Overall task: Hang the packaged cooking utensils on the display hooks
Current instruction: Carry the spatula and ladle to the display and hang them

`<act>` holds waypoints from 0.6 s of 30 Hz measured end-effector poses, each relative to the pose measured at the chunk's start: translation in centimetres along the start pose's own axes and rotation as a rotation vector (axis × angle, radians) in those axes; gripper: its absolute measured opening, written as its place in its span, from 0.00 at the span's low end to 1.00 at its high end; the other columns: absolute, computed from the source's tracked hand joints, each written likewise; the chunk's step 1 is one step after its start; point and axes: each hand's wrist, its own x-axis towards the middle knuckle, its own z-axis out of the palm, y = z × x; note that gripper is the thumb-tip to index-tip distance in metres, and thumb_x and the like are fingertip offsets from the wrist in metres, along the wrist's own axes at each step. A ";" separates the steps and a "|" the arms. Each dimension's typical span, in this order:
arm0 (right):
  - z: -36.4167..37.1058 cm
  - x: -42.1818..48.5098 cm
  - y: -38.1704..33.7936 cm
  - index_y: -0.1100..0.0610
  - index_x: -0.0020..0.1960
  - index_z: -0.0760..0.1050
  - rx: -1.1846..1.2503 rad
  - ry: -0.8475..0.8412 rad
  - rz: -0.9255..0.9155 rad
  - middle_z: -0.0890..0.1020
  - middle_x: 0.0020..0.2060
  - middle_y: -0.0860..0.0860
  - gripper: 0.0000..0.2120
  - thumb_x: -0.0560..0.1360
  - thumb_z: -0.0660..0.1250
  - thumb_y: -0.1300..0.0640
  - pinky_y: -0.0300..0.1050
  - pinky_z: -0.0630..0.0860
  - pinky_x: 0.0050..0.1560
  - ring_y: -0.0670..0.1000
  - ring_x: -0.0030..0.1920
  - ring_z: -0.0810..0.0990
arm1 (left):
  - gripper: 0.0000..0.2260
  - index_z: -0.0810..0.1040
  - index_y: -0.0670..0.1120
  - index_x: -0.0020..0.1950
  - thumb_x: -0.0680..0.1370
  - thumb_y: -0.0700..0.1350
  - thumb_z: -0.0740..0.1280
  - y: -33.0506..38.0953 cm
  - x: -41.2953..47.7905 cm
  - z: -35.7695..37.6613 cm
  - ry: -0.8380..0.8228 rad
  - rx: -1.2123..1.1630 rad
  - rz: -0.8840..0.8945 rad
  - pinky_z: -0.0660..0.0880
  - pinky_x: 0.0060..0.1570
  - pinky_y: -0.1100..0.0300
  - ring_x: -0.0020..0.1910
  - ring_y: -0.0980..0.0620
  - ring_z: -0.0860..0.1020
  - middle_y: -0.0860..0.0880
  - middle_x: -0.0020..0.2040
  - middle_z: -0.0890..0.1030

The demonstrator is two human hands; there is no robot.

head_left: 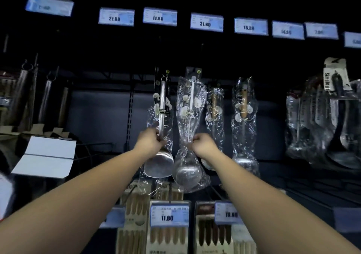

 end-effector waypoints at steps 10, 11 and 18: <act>-3.3 -7.9 0.3 0.62 0.68 0.71 -0.339 -0.055 -0.155 0.80 0.60 0.57 0.26 0.75 0.73 0.51 0.46 0.79 0.51 0.56 0.57 0.82 | 0.17 0.80 0.45 0.61 0.76 0.53 0.72 1.8 -8.5 -3.9 -0.077 0.354 0.257 0.77 0.57 0.52 0.56 0.45 0.80 0.46 0.57 0.84; -3.9 -8.9 0.2 0.62 0.69 0.71 -0.383 -0.043 -0.171 0.80 0.62 0.57 0.27 0.76 0.73 0.51 0.47 0.78 0.54 0.57 0.58 0.81 | 0.19 0.79 0.45 0.64 0.77 0.52 0.72 2.2 -9.5 -4.2 -0.090 0.358 0.277 0.76 0.60 0.53 0.59 0.45 0.80 0.46 0.60 0.83; -7.7 -18.5 -0.5 0.61 0.70 0.73 -0.554 0.037 -0.179 0.79 0.64 0.58 0.25 0.76 0.71 0.53 0.48 0.75 0.58 0.58 0.61 0.78 | 0.24 0.75 0.43 0.70 0.78 0.53 0.70 4.8 -16.5 -5.9 -0.206 0.313 0.363 0.77 0.62 0.49 0.62 0.45 0.79 0.44 0.65 0.80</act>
